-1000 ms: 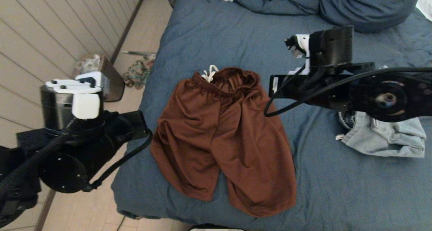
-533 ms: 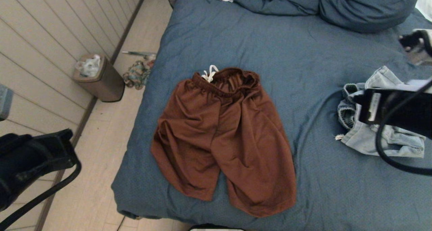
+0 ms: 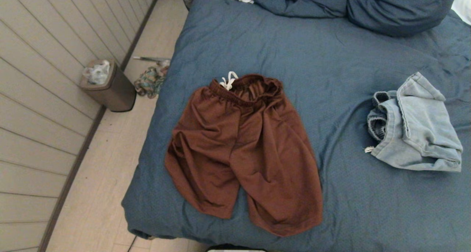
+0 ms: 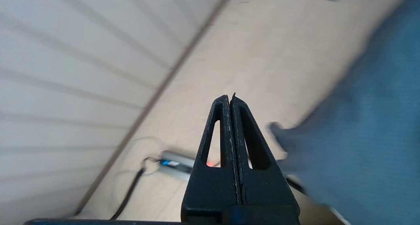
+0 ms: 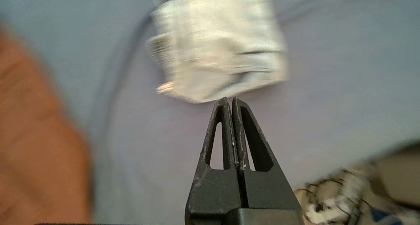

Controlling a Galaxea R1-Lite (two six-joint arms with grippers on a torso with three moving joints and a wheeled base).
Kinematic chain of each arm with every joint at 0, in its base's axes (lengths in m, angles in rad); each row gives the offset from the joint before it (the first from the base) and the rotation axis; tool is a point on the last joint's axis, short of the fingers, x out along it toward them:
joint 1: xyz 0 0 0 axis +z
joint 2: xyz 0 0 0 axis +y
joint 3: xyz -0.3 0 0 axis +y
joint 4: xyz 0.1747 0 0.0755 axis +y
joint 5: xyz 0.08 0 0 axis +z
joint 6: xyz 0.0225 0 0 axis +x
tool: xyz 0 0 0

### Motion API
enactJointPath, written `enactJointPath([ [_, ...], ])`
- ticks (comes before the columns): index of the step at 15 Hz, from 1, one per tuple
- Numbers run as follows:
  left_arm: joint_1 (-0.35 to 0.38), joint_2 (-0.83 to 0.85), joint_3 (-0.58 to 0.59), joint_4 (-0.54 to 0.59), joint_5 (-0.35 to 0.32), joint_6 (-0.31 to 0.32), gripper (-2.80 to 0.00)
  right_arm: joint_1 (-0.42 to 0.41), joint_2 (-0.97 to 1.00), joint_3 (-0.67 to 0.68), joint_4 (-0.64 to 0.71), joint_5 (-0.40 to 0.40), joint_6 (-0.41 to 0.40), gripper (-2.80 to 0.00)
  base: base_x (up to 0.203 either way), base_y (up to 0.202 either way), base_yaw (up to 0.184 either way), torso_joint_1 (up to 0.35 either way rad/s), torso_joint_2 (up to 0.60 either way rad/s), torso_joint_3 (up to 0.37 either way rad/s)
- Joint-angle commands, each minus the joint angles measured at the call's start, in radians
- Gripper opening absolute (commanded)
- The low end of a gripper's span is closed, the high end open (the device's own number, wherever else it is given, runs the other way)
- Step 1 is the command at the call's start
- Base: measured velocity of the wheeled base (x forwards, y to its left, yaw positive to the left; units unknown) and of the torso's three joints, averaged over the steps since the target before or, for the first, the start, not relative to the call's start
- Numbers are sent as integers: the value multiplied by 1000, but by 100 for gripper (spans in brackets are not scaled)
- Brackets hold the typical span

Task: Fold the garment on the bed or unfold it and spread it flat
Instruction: Unford the blue shorts

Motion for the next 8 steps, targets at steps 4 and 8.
enactJointPath([
  [4,139,-222,123,40,-47,4,-280,-254,-295,73,77,-3,-42,-280,0,0,0,0,0,0],
  [8,355,-321,184,37,-174,75,-280,-440,-419,205,67,38,-90,-280,0,0,0,0,0,0],
])
